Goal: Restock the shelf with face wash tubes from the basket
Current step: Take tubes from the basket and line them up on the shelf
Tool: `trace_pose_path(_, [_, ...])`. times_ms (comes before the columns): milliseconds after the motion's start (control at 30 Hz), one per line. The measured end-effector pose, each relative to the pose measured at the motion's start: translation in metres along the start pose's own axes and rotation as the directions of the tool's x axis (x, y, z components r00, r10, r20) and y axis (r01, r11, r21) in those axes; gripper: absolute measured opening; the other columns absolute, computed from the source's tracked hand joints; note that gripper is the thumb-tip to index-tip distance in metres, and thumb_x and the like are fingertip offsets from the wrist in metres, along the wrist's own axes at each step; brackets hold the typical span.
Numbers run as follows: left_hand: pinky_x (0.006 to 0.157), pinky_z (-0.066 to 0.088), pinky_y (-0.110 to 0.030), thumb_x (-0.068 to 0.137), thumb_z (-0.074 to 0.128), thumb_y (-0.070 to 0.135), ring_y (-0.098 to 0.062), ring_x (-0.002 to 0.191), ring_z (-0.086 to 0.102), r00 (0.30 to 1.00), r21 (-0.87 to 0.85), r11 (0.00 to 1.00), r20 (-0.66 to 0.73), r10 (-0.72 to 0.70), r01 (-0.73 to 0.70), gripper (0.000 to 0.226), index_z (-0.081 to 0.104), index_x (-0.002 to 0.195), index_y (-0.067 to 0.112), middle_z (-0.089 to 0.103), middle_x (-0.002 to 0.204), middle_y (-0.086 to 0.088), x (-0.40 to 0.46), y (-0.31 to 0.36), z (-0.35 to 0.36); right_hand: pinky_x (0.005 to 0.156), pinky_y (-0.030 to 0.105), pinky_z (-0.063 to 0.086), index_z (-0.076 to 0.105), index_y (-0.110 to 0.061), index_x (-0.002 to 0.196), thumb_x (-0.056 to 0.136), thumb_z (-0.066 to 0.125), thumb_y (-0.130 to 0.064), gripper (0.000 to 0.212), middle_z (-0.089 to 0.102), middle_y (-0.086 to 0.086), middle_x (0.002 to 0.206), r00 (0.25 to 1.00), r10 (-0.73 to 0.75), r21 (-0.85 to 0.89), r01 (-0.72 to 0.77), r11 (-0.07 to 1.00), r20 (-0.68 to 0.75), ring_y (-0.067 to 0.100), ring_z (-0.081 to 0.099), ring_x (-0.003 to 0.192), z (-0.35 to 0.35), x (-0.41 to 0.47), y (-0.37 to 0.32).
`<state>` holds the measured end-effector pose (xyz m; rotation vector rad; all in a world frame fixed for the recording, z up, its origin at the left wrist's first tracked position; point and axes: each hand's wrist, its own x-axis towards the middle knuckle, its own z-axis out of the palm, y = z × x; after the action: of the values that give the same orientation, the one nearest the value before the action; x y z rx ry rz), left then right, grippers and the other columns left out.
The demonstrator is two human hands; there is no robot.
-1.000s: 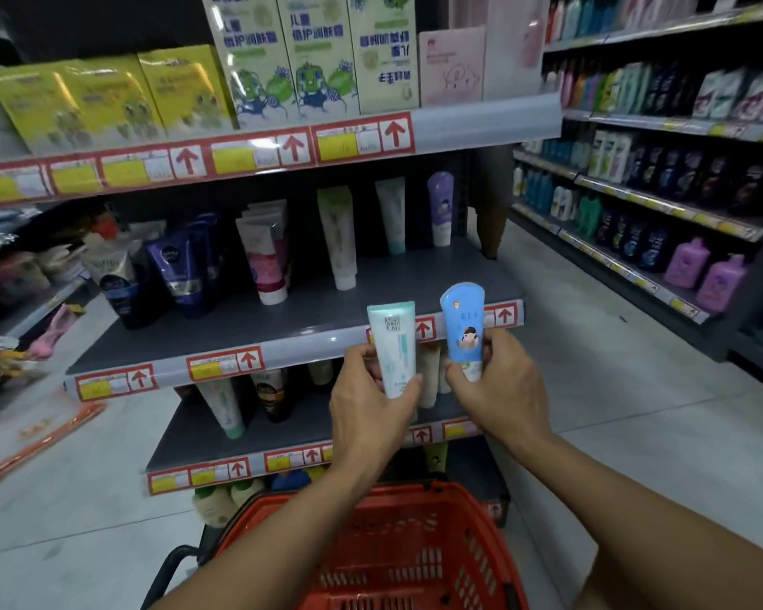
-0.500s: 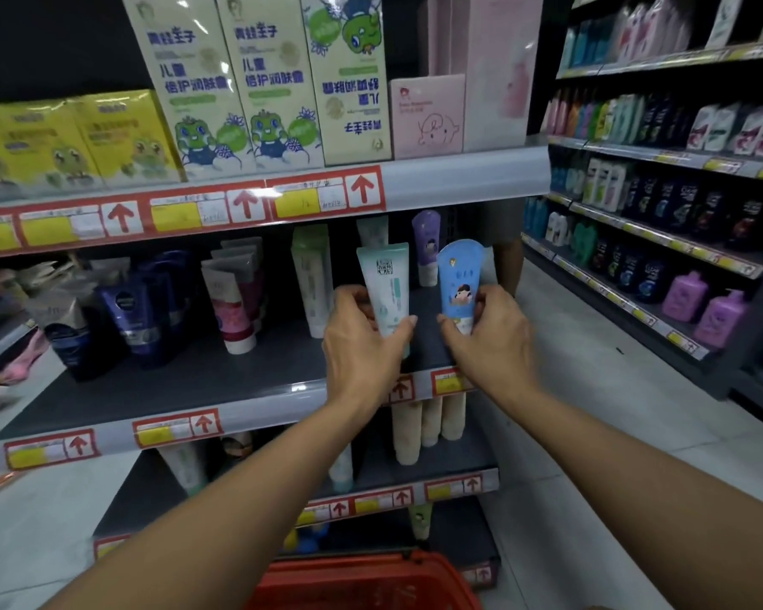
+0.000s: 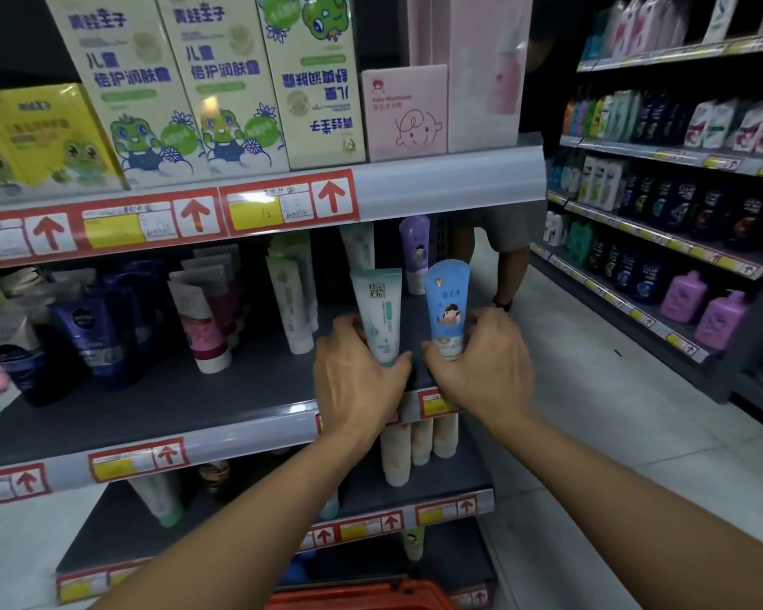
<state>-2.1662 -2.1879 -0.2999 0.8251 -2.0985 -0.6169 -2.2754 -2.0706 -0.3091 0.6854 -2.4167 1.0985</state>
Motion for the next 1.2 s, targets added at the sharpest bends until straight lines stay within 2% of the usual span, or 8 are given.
trace_pose_path(100, [0.069,0.054,-0.037,0.075,0.08,0.045,-0.029,0.096,0.067,0.993,0.134,0.988,0.081,-0.089,0.077,0.048,0.056,0.108,0.019,0.069,0.103,-0.004,0.007,0.0,0.002,0.062,0.036,0.055,0.064,-0.017,0.093,0.066,0.055,-0.066,0.056,0.061,0.003,0.086,0.99,0.047,-0.101,-0.033,0.994,0.135,0.023,0.064,0.079,0.002,0.006,0.002])
trace_pose_path(200, [0.069,0.055,-0.037,0.076,0.08,0.044,-0.029,0.096,0.069,0.97,0.177,0.97,0.143,-0.195,0.169,0.048,0.056,0.108,0.018,0.071,0.105,-0.004,0.025,0.007,0.005,0.06,0.036,0.058,0.068,-0.019,0.091,0.068,0.065,-0.062,0.049,0.065,0.001,0.083,0.956,0.113,-0.129,-0.08,0.988,0.269,0.021,0.066,0.074,0.004,0.022,-0.002])
trace_pose_path(300, [0.067,0.049,-0.034,0.077,0.083,0.043,-0.03,0.102,0.069,0.959,0.216,0.955,0.155,-0.238,0.202,0.053,0.055,0.112,0.015,0.07,0.112,-0.007,0.041,0.012,0.014,0.063,0.036,0.059,0.07,-0.017,0.093,0.069,0.073,-0.051,0.042,0.069,0.003,0.085,0.935,0.147,-0.158,-0.1,0.982,0.322,0.023,0.067,0.076,0.01,0.039,-0.006])
trace_pose_path(467, [0.082,0.058,-0.041,0.076,0.088,0.035,-0.034,0.113,0.067,0.953,0.165,0.958,0.155,-0.26,0.234,0.06,0.056,0.119,0.008,0.068,0.124,-0.014,0.066,0.006,0.036,0.065,0.031,0.053,0.07,-0.012,0.106,0.075,0.078,-0.046,0.047,0.071,0.009,0.099,0.925,0.163,-0.188,-0.103,0.977,0.344,0.028,0.068,0.089,0.029,0.063,-0.009])
trace_pose_path(600, [0.087,0.056,-0.04,0.077,0.088,0.034,-0.034,0.118,0.064,0.953,0.137,0.959,0.143,-0.268,0.249,0.063,0.057,0.124,0.006,0.065,0.13,-0.015,0.085,-0.002,0.05,0.071,0.034,0.054,0.069,-0.012,0.113,0.078,0.077,-0.047,0.05,0.07,0.012,0.109,0.932,0.174,-0.172,-0.124,0.977,0.318,0.032,0.068,0.097,0.045,0.079,-0.007])
trace_pose_path(700, [0.092,0.057,-0.041,0.078,0.087,0.034,-0.035,0.121,0.063,0.95,0.138,0.953,0.125,-0.286,0.268,0.067,0.056,0.129,0.004,0.063,0.133,-0.017,0.096,-0.006,0.059,0.071,0.033,0.048,0.066,-0.011,0.117,0.081,0.076,-0.049,0.054,0.069,0.013,0.112,0.936,0.176,-0.147,-0.136,0.98,0.305,0.034,0.067,0.101,0.057,0.088,-0.005])
trace_pose_path(867, [0.086,0.055,-0.04,0.08,0.084,0.035,-0.037,0.118,0.064,0.96,0.149,0.956,0.093,-0.266,0.251,0.063,0.057,0.125,0.002,0.065,0.13,-0.019,0.106,-0.01,0.07,0.072,0.034,0.045,0.062,-0.01,0.124,0.084,0.074,-0.049,0.057,0.067,0.015,0.119,0.929,0.193,-0.142,-0.155,0.978,0.315,0.035,0.066,0.106,0.07,0.102,-0.007])
trace_pose_path(1200, [0.09,0.057,-0.041,0.079,0.085,0.038,-0.038,0.116,0.065,0.961,0.128,0.957,0.063,-0.268,0.259,0.063,0.057,0.122,0.003,0.066,0.126,-0.02,0.115,-0.013,0.079,0.071,0.033,0.044,0.065,-0.011,0.119,0.083,0.076,-0.045,0.05,0.068,0.012,0.115,0.919,0.228,-0.133,-0.195,0.972,0.321,0.033,0.066,0.103,0.08,0.112,-0.009])
